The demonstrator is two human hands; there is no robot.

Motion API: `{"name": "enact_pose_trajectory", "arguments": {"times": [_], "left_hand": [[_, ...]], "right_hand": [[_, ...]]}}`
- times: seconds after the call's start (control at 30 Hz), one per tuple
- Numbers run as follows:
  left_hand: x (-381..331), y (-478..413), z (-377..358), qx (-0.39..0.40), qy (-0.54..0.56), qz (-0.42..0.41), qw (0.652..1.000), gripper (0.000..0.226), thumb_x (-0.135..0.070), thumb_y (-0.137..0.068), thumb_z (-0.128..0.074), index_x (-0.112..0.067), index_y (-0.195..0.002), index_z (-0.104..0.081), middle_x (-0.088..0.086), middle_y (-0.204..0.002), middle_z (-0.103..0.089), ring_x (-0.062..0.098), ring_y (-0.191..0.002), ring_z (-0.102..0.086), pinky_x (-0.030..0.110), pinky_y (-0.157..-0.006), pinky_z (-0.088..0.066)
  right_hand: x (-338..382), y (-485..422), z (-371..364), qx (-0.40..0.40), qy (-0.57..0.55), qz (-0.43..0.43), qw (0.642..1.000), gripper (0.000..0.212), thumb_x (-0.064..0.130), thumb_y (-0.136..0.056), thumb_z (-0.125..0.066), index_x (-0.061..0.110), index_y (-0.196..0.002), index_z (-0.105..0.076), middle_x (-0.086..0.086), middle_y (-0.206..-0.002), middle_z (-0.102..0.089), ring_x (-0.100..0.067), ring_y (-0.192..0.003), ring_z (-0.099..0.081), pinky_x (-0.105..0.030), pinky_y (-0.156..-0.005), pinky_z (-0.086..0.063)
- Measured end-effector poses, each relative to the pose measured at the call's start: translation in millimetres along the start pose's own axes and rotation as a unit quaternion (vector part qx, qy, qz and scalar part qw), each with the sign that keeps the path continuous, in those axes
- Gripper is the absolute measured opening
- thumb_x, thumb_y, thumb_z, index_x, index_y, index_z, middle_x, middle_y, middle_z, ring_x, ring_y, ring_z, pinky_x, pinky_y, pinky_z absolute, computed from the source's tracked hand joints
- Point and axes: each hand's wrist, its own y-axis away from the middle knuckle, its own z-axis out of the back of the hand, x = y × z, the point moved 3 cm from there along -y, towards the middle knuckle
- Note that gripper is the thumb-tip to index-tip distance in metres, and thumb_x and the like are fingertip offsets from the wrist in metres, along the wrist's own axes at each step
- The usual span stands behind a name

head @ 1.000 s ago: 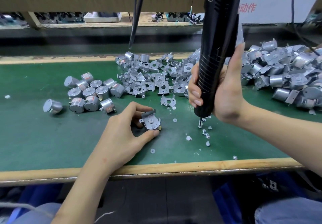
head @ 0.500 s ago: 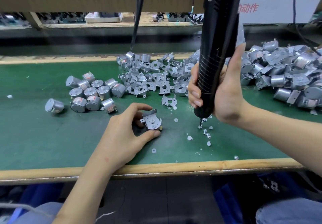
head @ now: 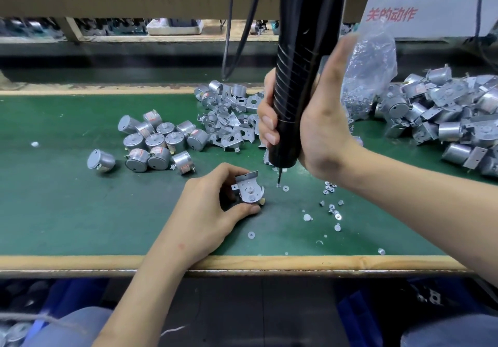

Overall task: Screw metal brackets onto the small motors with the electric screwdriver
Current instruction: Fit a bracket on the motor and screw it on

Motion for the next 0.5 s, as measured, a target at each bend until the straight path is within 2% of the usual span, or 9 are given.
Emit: {"name": "enact_pose_trajectory", "arguments": {"times": [0.1,0.27,0.5], "left_hand": [[1.4,-0.3,-0.1,0.001,0.001,0.006,1.000,0.044,-0.034,-0.070,-0.088,-0.033,-0.107,-0.064,-0.027,-0.089,-0.068,-0.006,-0.089,-0.061,0.005,-0.073,-0.040],[1.9,-0.5,-0.3,-0.002,0.004,0.010,1.000,0.042,-0.036,-0.070,-0.087,-0.037,-0.104,-0.063,-0.028,-0.090,-0.067,-0.007,-0.090,-0.060,0.006,-0.074,-0.041],[1.9,-0.4,-1.4,0.007,0.001,0.020,1.000,0.042,-0.043,-0.071,-0.083,-0.040,-0.107,-0.061,-0.017,-0.095,-0.068,0.004,-0.093,-0.062,0.023,-0.082,-0.048]], "right_hand": [[-1.7,-6.4,-7.5,-0.008,0.017,0.012,1.000,0.080,0.070,-0.085,0.003,0.012,-0.072,-0.051,-0.005,-0.054,-0.049,-0.023,-0.045,-0.044,-0.033,-0.054,-0.043],[-8.3,-12.8,-14.2,-0.018,0.034,0.024,0.999,0.079,0.068,-0.087,0.001,0.012,-0.074,-0.052,-0.004,-0.056,-0.052,-0.023,-0.048,-0.048,-0.034,-0.054,-0.046],[-16.5,-16.9,-16.4,-0.021,0.026,0.035,0.999,0.077,0.071,-0.085,-0.004,0.016,-0.072,-0.056,-0.004,-0.057,-0.054,-0.023,-0.048,-0.049,-0.033,-0.055,-0.047]]}}
